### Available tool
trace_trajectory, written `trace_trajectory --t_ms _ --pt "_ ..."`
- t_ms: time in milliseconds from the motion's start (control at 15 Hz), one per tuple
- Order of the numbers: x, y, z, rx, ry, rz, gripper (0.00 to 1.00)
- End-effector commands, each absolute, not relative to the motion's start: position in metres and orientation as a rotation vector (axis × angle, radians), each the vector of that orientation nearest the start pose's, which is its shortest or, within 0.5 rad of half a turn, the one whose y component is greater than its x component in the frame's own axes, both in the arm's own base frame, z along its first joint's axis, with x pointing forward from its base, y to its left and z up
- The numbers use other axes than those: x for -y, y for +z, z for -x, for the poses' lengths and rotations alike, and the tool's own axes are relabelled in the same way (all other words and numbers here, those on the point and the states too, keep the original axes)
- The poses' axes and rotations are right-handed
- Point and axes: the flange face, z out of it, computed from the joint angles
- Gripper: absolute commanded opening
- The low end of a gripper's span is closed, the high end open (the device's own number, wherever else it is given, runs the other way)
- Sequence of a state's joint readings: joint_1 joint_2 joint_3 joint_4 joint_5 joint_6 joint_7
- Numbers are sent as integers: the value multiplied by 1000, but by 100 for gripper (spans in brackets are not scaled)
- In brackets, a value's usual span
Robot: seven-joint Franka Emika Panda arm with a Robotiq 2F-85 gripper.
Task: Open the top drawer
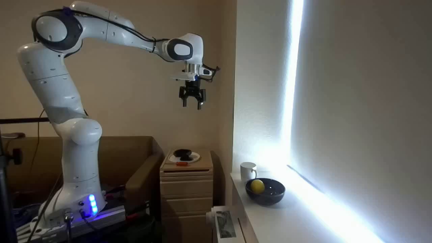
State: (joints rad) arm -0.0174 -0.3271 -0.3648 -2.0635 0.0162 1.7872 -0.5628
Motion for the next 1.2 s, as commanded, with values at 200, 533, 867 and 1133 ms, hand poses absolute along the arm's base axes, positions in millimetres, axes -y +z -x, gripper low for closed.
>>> trace_trajectory --t_ms 200,533,867,1133 --pt "190 564 -428 293 -129 3021 100" --pt "190 564 -428 293 -129 3021 100" --pt "164 469 -470 230 115 2935 100" --pt "122 402 -488 259 268 2808 100"
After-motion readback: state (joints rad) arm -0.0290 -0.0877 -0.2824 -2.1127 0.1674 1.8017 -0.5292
